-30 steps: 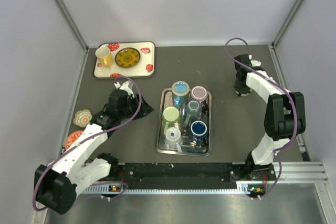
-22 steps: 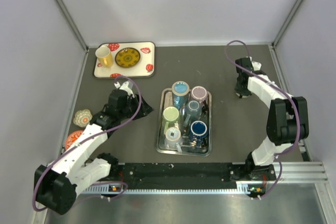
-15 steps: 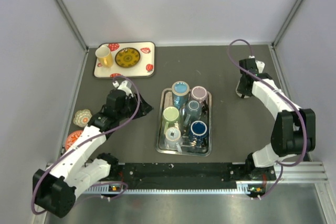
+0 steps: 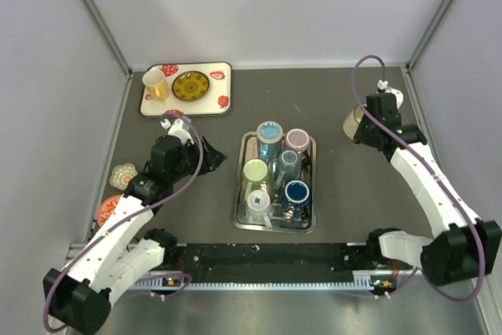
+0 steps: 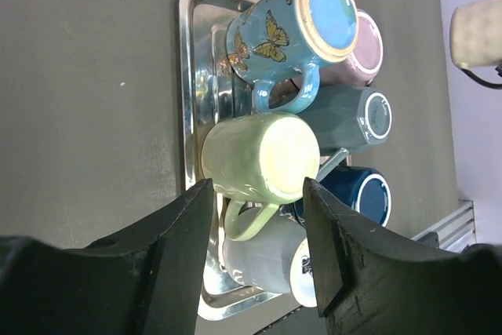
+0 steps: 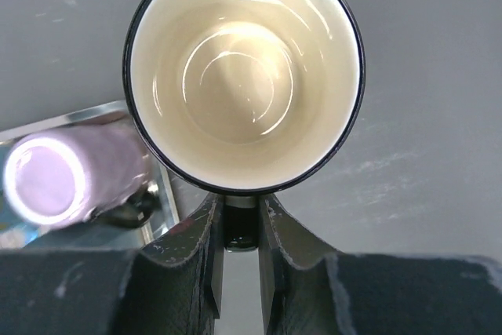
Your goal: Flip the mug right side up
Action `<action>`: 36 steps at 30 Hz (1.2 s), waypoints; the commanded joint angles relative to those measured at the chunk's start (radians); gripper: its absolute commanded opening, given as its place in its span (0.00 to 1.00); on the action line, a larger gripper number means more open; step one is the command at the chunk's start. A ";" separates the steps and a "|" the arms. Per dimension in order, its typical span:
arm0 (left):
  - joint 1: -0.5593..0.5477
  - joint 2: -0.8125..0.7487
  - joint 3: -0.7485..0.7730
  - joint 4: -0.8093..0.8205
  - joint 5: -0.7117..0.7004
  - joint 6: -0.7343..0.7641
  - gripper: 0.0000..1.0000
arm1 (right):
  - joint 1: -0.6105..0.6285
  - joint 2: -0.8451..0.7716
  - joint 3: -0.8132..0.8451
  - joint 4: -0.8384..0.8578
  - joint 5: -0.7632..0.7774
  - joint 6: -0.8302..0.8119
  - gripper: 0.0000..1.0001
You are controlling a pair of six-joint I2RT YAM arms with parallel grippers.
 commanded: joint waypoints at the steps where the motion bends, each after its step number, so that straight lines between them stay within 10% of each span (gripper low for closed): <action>1: -0.001 -0.041 0.024 0.097 0.007 -0.022 0.55 | 0.058 -0.133 0.053 0.023 -0.088 0.043 0.00; 13: -0.019 0.004 -0.144 0.678 0.387 -0.358 0.68 | 0.067 -0.334 0.000 0.162 -0.450 0.193 0.00; 21: -0.199 0.112 -0.132 1.051 0.375 -0.453 0.75 | 0.078 -0.382 -0.111 0.489 -0.748 0.417 0.00; 36: -0.352 0.435 -0.029 1.343 0.291 -0.555 0.65 | 0.223 -0.421 -0.220 0.696 -0.734 0.492 0.00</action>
